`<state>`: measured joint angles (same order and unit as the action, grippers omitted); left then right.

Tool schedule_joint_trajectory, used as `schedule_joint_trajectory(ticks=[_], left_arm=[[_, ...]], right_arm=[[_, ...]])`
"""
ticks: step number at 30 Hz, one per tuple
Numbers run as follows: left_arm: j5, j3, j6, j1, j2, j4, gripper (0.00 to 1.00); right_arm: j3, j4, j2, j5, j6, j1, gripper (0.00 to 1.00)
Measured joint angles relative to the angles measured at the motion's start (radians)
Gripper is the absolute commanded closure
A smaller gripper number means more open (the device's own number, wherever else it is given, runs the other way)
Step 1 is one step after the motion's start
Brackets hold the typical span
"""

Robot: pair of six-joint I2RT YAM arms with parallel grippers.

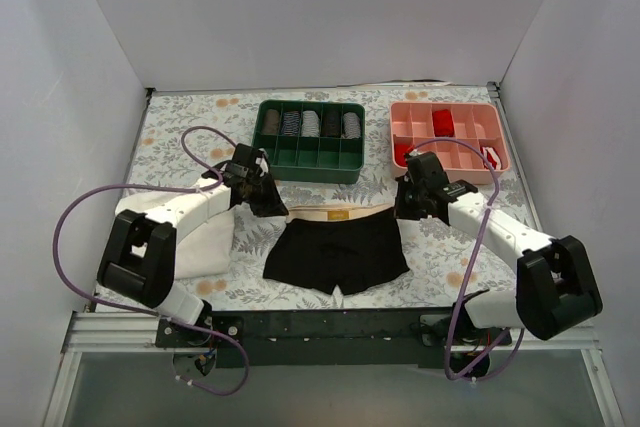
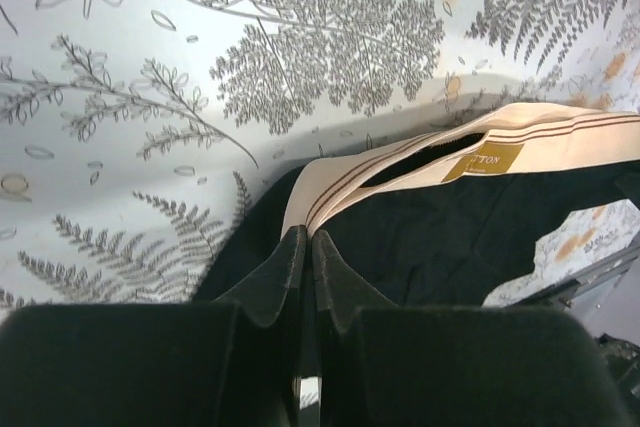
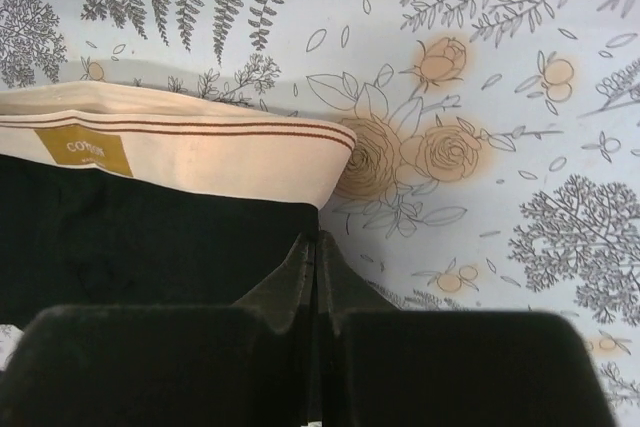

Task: Roll the underwear
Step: Flatten out the underwear at the center of the board.

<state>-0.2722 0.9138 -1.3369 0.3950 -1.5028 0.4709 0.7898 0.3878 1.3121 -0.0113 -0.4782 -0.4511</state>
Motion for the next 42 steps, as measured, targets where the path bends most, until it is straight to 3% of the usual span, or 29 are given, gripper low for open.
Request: schedule_joint_trajectory(ticks=[4,8,10,12,15,18,21,22,24,26,29,34,42], left_arm=[[0.021,0.0,0.01,0.0,-0.039,-0.053,0.89],[0.054,0.008,0.032,0.0,-0.074,-0.091,0.56],[0.079,0.023,0.04,0.0,-0.097,-0.09,0.36],[0.11,0.041,0.049,0.0,-0.108,-0.079,0.36],[0.157,0.084,0.051,0.0,-0.107,-0.048,0.35],[0.167,0.102,0.049,-0.002,-0.075,-0.035,0.37],[0.122,0.091,0.03,-0.006,-0.001,-0.033,0.41],[0.089,0.08,0.019,-0.007,0.029,-0.043,0.49],[0.013,0.047,-0.005,-0.005,0.093,-0.078,0.56],[-0.05,0.009,-0.025,0.0,0.13,-0.115,0.7],[-0.129,-0.049,-0.053,0.01,0.121,-0.167,0.79],[-0.182,-0.086,-0.067,0.022,0.018,-0.209,0.83],[-0.141,-0.086,-0.051,0.023,-0.031,-0.217,0.88]], right_arm=[[-0.001,-0.053,0.047,0.016,0.022,0.011,0.9],[0.0,-0.067,0.103,0.013,0.035,0.019,0.76],[0.001,-0.056,0.133,-0.002,0.036,0.025,0.61],[0.003,-0.034,0.139,-0.028,0.034,0.027,0.55],[0.013,0.003,0.101,-0.078,0.037,0.029,0.55],[0.016,0.013,0.005,-0.088,0.031,0.031,0.59],[0.017,-0.005,-0.081,-0.028,0.02,0.032,0.8],[0.013,-0.024,-0.1,0.01,0.013,0.032,0.85],[-0.006,-0.067,-0.121,0.089,-0.006,0.032,0.95],[-0.032,-0.093,-0.114,0.148,-0.021,0.029,0.97],[-0.069,-0.107,-0.081,0.195,-0.031,0.023,0.98],[-0.076,-0.126,0.011,0.219,-0.034,0.024,0.99],[-0.053,-0.136,0.097,0.228,-0.025,0.024,0.99]])
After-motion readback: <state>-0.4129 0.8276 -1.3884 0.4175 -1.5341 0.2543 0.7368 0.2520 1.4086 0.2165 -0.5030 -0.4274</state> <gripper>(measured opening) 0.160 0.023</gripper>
